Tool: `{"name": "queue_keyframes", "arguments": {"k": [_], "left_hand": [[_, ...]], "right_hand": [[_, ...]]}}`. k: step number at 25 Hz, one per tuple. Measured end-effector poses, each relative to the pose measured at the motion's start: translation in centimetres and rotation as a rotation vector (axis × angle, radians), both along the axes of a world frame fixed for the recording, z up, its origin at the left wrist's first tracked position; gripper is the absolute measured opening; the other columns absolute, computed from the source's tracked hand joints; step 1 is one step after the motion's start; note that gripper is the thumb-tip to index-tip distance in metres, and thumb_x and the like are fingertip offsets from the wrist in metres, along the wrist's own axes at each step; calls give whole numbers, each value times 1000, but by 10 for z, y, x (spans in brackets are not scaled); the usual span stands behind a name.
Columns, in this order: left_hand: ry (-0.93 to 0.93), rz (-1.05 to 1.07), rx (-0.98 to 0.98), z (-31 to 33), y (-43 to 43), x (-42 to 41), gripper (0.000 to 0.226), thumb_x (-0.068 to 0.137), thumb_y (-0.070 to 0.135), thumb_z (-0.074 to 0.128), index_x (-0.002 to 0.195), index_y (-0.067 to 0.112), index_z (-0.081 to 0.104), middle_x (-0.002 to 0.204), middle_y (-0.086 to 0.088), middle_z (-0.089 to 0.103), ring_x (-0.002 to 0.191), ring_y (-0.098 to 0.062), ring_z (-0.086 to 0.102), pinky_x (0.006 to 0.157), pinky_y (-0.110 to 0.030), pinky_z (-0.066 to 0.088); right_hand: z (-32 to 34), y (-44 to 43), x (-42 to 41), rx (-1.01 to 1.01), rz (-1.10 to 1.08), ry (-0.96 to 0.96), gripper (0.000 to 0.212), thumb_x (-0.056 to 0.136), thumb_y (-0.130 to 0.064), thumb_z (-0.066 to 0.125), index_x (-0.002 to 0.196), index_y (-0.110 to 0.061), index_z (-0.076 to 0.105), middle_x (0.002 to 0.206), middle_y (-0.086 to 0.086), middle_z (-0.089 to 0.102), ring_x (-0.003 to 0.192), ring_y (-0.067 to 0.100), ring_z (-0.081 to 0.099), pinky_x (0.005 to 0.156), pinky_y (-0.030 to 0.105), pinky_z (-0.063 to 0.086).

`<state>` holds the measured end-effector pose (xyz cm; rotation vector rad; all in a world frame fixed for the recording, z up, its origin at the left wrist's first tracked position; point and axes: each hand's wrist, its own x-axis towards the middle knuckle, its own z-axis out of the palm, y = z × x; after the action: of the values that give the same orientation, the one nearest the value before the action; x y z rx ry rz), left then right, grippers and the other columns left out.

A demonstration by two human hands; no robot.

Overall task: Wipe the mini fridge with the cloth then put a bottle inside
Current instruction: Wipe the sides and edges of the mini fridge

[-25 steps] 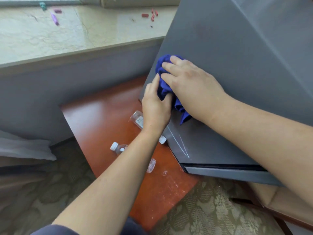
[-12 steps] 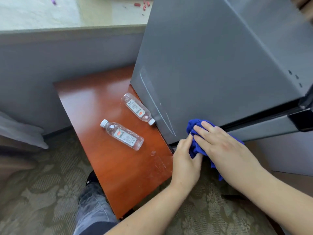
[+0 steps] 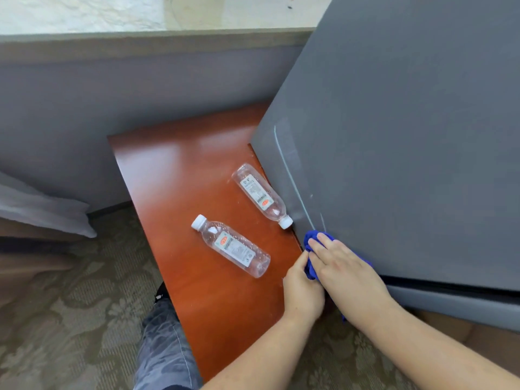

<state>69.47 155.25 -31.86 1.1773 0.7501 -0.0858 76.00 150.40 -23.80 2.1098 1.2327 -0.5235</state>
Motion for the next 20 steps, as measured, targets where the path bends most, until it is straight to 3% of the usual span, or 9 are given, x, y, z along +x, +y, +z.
{"name": "queue_keyframes", "arguments": {"k": [1, 4, 8, 10, 12, 14, 16, 20], "left_hand": [[9, 26, -12, -1, 4, 5, 52, 87, 4, 57, 112, 49, 66, 97, 20, 75, 94, -1, 70, 91, -30, 55], [-18, 179, -34, 13, 35, 32, 53, 90, 2, 59, 124, 43, 66, 106, 24, 74, 102, 5, 68, 93, -21, 54], [-121, 304, 35, 48, 116, 82, 57, 90, -1, 61, 132, 37, 63, 111, 27, 71, 102, 17, 63, 84, -3, 46], [-186, 331, 100, 55, 168, 113, 57, 88, -5, 60, 134, 30, 64, 112, 24, 71, 97, 21, 62, 82, -2, 44], [-200, 314, 216, 55, 216, 141, 61, 85, -2, 61, 136, 32, 62, 115, 23, 72, 101, 16, 64, 89, -11, 50], [-157, 255, 281, 48, 244, 159, 64, 81, 4, 63, 135, 37, 59, 113, 20, 74, 103, 3, 68, 93, -25, 56], [-121, 220, 296, 42, 250, 163, 60, 81, 9, 62, 133, 39, 59, 109, 16, 75, 99, -5, 70, 90, -30, 58], [-111, 253, 249, 30, 223, 151, 56, 82, 11, 59, 130, 41, 60, 104, 11, 76, 95, -13, 72, 83, -33, 59]], "right_hand": [[0, 8, 6, -1, -4, 5, 62, 85, -7, 68, 144, 3, 52, 159, 19, 40, 151, 33, 33, 124, 45, 28], [15, 40, 31, 123, -33, 22, 67, 55, -1, 88, 120, 5, 72, 135, 21, 65, 130, 36, 60, 105, 49, 52], [45, 121, 78, 357, 73, -98, 53, 71, -3, 58, 122, 6, 70, 135, 23, 65, 131, 39, 59, 106, 51, 51], [60, 170, 103, 434, 109, -158, 56, 79, -6, 39, 127, 7, 66, 140, 24, 60, 136, 40, 54, 113, 50, 45], [68, 212, 124, 421, 107, -188, 56, 87, -4, 37, 138, 5, 56, 152, 22, 48, 148, 38, 38, 122, 45, 31], [69, 244, 138, 381, 99, -209, 54, 91, -11, 58, 143, 1, 49, 156, 17, 39, 152, 33, 26, 125, 39, 22], [68, 256, 141, 337, 106, -234, 47, 90, -16, 63, 135, -3, 54, 147, 13, 44, 147, 30, 29, 121, 37, 24], [55, 229, 129, 367, 129, -190, 37, 94, -8, 52, 130, -6, 58, 141, 10, 49, 140, 28, 36, 118, 36, 30]]}}
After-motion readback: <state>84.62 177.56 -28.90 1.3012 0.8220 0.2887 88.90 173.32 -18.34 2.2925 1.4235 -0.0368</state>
